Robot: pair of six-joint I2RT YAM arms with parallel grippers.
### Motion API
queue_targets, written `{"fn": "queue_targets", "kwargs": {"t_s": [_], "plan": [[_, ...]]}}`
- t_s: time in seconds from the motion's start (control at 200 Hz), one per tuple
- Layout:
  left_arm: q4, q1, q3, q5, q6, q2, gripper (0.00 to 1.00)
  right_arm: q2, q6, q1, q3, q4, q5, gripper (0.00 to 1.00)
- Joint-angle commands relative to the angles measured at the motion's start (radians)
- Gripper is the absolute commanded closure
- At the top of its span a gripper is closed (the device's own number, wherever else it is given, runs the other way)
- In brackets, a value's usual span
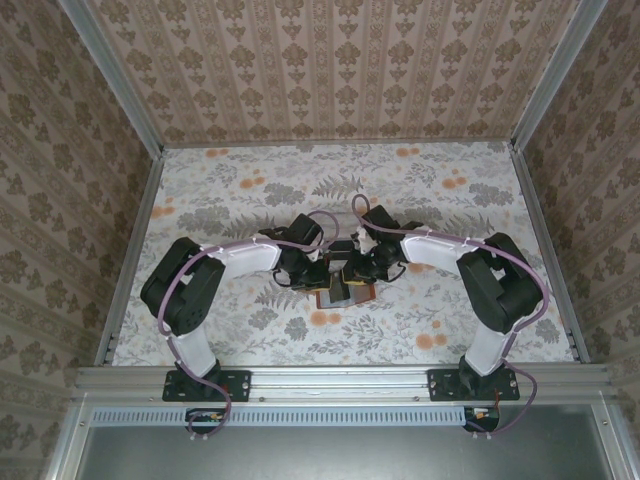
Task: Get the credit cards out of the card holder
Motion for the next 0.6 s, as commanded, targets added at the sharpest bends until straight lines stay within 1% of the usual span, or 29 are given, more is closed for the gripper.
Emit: {"fn": "queue_targets", "kwargs": {"t_s": [0.0, 0.345, 0.425, 0.595], "plan": [[-0.091, -0.005, -0.005, -0.062, 0.021, 0.038, 0.93, -0.011, 0.025, -0.004, -0.017, 0.062, -0.082, 0.83], [-0.09, -0.005, 0.003, -0.056, 0.016, 0.036, 0.93, 0.021, 0.018, -0.007, -0.034, 0.102, -0.108, 0.81], [-0.087, -0.005, 0.004, -0.054, 0.015, 0.035, 0.93, 0.037, 0.015, -0.007, -0.034, 0.111, -0.13, 0.8], [-0.089, -0.004, 0.007, -0.054, 0.015, 0.032, 0.93, 0.044, 0.013, -0.008, -0.039, 0.119, -0.131, 0.83]]}}
